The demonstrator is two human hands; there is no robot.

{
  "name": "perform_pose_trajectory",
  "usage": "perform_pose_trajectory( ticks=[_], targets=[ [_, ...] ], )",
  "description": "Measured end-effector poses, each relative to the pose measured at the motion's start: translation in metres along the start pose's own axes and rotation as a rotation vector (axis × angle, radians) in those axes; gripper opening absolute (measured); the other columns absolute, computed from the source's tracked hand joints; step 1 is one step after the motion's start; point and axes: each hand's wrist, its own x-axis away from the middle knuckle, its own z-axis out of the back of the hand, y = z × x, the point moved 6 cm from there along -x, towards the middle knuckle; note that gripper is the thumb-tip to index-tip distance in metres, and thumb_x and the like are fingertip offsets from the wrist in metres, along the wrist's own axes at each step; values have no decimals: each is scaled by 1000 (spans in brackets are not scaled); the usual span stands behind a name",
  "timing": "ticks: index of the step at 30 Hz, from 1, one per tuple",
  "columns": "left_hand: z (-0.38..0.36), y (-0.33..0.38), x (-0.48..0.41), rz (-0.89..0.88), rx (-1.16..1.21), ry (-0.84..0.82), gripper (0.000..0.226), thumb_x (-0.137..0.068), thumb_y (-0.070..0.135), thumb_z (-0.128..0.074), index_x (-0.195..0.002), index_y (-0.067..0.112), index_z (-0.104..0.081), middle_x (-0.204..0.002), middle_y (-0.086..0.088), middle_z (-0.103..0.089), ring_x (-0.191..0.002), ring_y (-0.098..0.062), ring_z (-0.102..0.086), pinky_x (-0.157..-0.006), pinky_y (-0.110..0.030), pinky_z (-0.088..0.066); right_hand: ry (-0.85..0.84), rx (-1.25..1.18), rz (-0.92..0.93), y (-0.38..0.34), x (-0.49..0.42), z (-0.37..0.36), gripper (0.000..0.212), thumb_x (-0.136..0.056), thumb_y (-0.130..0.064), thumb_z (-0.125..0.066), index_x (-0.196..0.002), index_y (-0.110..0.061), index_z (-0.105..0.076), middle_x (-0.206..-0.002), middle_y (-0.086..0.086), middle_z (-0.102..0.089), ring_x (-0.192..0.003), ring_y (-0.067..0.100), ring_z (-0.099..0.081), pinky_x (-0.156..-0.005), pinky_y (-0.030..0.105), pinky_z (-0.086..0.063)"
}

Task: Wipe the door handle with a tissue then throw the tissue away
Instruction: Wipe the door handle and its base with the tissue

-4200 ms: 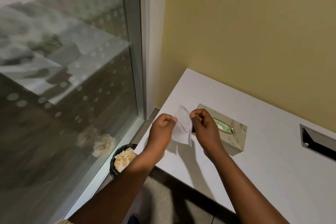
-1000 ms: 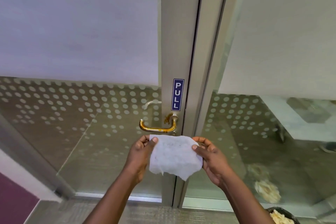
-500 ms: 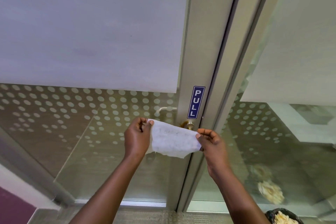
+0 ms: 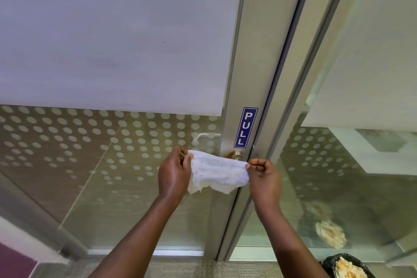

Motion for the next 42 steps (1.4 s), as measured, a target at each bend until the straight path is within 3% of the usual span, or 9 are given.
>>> perform_pose_trajectory(
  ticks=[12,16,19,22,26,29,32,35,42],
  targets=[
    [0,-16,2,85,-78,-13,15,-97,12,-73,-96,20,-61,-68,7,-58,-59,-10,-53,-52,-28,-37,7,14,-176,26,-6,2,10,-88,-19,-72,-84,-16,-62,-72,8,-71,-62,28,-71,-72,52,-61],
    [7,-24,4,112,-134,-1,7,-101,12,-65,-108,13,-64,-74,4,-60,-65,-12,-56,-54,-29,-37,37,-34,-180,26,-3,11,6,-94,-16,-62,-89,-20,-61,-81,11,-71,-69,24,-69,-76,53,-59],
    [18,-16,6,64,-117,42,9,-101,13,-64,-110,13,-66,-75,5,-61,-66,-12,-57,-55,-29,-39,60,132,93,-2,6,19,9,-94,-25,-62,-88,-30,-60,-86,-5,-70,-77,11,-67,-70,33,-55],
    [31,19,3,-123,-79,79,9,-100,12,-66,-109,15,-67,-82,7,-63,-68,-14,-59,-59,-30,-44,-95,314,591,-44,27,3,5,-97,-29,-58,-100,-27,-61,-96,-12,-64,-87,1,-60,-76,18,-46],
    [39,99,-6,-689,-247,179,17,-96,14,-67,-109,3,-70,-101,-10,-65,-88,-23,-57,-71,-35,-45,-416,622,931,-62,48,-43,31,-99,-44,-52,-120,-23,-57,-114,-5,-61,-105,11,-54,-90,27,-42],
    [27,138,-19,-955,-415,166,42,-98,30,-59,-129,4,-66,-137,-22,-62,-127,-35,-52,-101,-49,-44,-573,847,994,-50,48,-69,51,-97,-51,-49,-132,-15,-55,-124,4,-61,-111,22,-55,-96,36,-42],
    [13,153,-35,-1164,-599,168,56,-100,32,-59,-150,6,-56,-162,-25,-43,-151,-37,-31,-122,-54,-27,-615,952,1033,-41,44,-81,49,-99,-51,-45,-122,-11,-60,-109,10,-65,-94,29,-60,-81,41,-46],
    [8,146,-54,-1307,-754,247,65,-100,34,-62,-159,12,-47,-169,-20,-31,-156,-37,-25,-128,-53,-17,-578,925,1123,-41,44,-85,37,-100,-48,-46,-97,-14,-60,-84,6,-64,-72,28,-59,-62,36,-38],
    [-6,125,-74,-1411,-895,385,77,-101,46,-48,-169,18,-23,-176,-18,-6,-163,-36,-6,-133,-52,-1,-479,1015,1057,-40,54,-96,46,-98,-53,-40,-90,-14,-63,-75,9,-66,-63,30,-60,-59,37,-44]
  ],
)
